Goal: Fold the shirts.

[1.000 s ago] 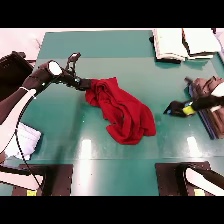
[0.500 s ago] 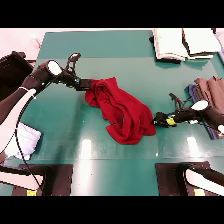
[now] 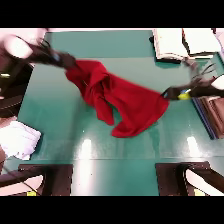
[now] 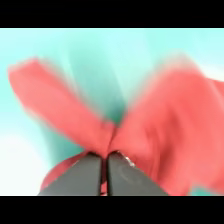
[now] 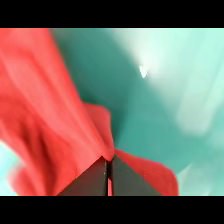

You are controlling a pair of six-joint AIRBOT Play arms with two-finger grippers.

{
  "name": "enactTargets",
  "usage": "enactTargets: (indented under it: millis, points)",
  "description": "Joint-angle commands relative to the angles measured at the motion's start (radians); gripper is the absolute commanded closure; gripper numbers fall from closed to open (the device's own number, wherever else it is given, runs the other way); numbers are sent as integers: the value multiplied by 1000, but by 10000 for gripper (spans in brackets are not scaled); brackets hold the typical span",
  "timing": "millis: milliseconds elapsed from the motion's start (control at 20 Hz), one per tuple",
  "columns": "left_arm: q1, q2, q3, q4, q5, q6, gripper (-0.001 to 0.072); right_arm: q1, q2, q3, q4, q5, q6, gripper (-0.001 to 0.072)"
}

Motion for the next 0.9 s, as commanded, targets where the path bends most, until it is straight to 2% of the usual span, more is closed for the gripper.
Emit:
enactTargets:
  millis: [0,200,400,550,700,850]
  points:
    - [23,206,157,51,-8,-3,681,-101,153,265,-42,68,0,695]
    - [23,397,295,49,-5,-4,681,-209,261,526,-42,104,1,696]
    - [23,470,395,48,-8,-4,682,-290,282,694,-42,130,23,696]
    - [23,467,426,48,-2,-4,682,-296,224,817,-39,176,38,696]
    - [23,406,391,49,-49,-3,681,-241,105,905,-38,240,57,696]
    - [23,265,314,49,-153,-3,681,-138,-26,861,-74,242,73,696]
